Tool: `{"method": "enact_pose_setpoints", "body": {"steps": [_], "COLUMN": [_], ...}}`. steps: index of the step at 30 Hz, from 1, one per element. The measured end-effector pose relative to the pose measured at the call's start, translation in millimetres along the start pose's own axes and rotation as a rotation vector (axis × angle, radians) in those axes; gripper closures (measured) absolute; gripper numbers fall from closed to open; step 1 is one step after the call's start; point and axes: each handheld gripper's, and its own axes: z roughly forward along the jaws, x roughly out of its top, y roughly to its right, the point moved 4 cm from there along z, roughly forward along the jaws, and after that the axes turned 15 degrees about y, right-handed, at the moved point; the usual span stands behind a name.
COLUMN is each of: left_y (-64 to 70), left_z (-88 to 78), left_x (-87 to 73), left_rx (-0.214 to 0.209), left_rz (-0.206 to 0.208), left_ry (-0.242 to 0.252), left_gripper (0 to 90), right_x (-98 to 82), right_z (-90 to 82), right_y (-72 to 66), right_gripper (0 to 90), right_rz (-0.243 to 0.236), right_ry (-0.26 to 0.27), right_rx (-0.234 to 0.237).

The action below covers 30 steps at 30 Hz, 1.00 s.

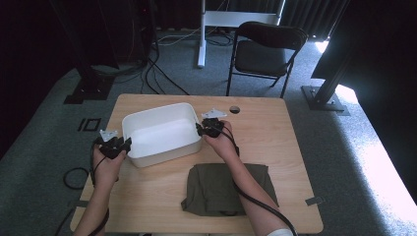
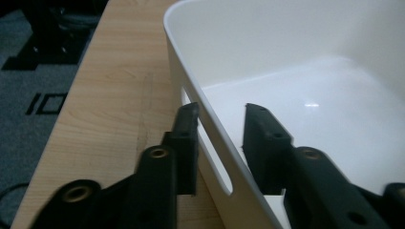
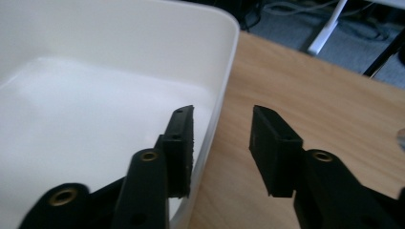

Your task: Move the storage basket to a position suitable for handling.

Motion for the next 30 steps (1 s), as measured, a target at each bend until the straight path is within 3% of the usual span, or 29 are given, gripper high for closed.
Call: {"method": "enact_pose_setpoints", "body": {"steps": [2,6,9,11,17,24,30], "left_y": [2.2,4.3,7.2,7.7,7.7,15.8,27.2], "left_z": [1.2,2.5,4.1,4.9,7.1,10.9,14.7], "left_x": [0.9,1.4,1.1,1.4,1.5,3.4,3.7], "left_rx": [0.039,0.066,0.100,0.107,0.085,0.084,0.068], "left_rz": [0.007,0.023,0.041,0.025,-0.007,0.009,0.008], "left_ry": [-0.013,-0.011,0.000,0.004,0.015,0.012,0.015], "left_gripper": [72.2,74.4,76.2,77.2,78.0,79.0,79.0], "right_x": [-1.5,-4.2,-4.7,-5.2,-7.9,-10.1,-14.0], "right_z": [2.0,3.0,1.7,0.4,-6.9,-13.6,-22.2], "right_y": [-2.5,-7.7,-14.1,-16.3,-16.0,-13.5,-2.2], "right_gripper": [67.6,75.5,79.4,80.1,80.3,80.3,80.7], "right_rz": [0.011,0.003,-0.011,-0.004,0.040,0.038,0.060], "right_ry": [-0.022,-0.058,-0.075,-0.073,-0.072,-0.079,-0.071], "right_rx": [0.004,0.003,-0.050,-0.075,-0.095,-0.117,-0.137]}}
